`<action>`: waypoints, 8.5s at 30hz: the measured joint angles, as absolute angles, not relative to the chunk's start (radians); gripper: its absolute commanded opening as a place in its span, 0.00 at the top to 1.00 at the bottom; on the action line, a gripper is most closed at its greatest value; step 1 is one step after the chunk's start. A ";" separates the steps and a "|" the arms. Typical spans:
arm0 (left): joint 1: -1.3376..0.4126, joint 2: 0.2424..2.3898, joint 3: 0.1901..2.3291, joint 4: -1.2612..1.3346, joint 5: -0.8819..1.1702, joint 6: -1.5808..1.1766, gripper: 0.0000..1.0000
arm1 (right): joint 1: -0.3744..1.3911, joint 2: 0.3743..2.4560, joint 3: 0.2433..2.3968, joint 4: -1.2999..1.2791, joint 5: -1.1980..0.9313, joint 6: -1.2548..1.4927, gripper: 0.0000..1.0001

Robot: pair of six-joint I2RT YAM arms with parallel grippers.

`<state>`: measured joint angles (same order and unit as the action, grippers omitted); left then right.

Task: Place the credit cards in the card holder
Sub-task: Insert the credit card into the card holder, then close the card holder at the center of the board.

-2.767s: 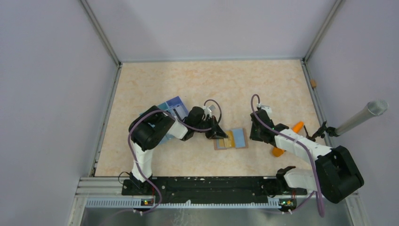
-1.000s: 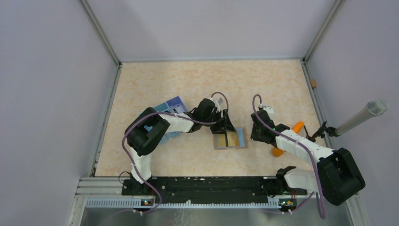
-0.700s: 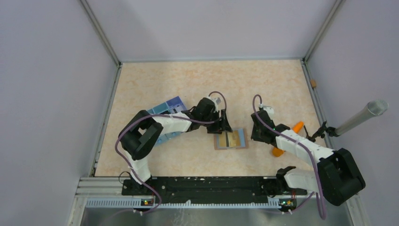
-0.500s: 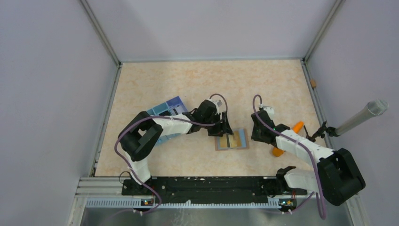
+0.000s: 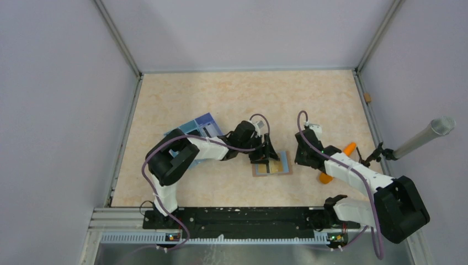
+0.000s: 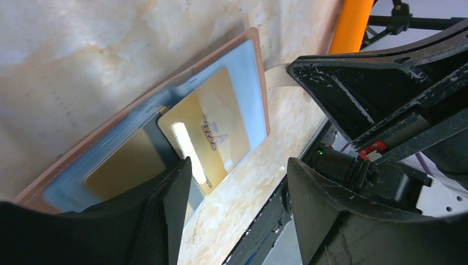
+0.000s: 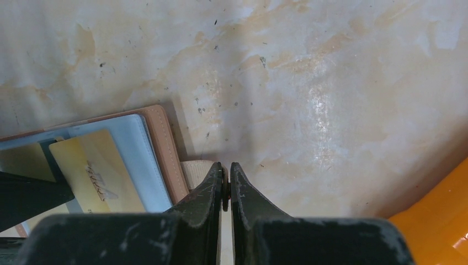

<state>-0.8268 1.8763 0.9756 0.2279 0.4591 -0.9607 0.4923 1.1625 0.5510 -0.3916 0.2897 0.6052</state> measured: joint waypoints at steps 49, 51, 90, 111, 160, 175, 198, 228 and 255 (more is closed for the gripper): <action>-0.778 1.453 0.599 0.192 0.371 -0.889 0.12 | 0.739 1.171 0.839 -0.526 0.156 0.649 1.00; -0.777 1.420 0.588 0.191 0.364 -0.891 0.12 | 0.757 1.192 0.823 -0.477 0.142 0.668 1.00; -0.772 1.421 0.716 0.101 0.279 -0.846 0.07 | 0.337 1.016 0.616 -0.516 0.104 0.611 0.54; -0.772 1.505 0.774 0.140 0.316 -0.842 0.03 | 0.479 1.280 0.551 -0.221 -0.167 0.584 0.43; -0.866 1.820 0.925 0.154 0.242 -0.740 0.76 | 0.497 1.117 0.222 0.178 -0.301 0.952 0.89; -0.875 1.609 1.039 -0.146 0.072 -0.738 0.15 | 0.502 0.970 0.464 -0.034 -0.226 0.762 1.00; -0.877 1.534 1.180 -0.059 -0.025 -0.867 0.07 | 0.870 0.965 0.690 -0.281 0.342 0.444 1.00; -0.757 1.505 0.936 0.064 0.117 -0.995 1.00 | 1.216 1.379 0.924 -0.391 0.889 0.427 0.54; -0.561 1.052 0.687 0.117 0.382 -0.730 1.00 | 0.656 0.914 0.735 -0.176 -0.247 0.485 0.25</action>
<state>-0.5606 1.0519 0.6872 0.1165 0.3817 -0.7296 0.6559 0.9138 0.7353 -0.1761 -0.2466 0.4854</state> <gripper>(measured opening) 0.182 0.771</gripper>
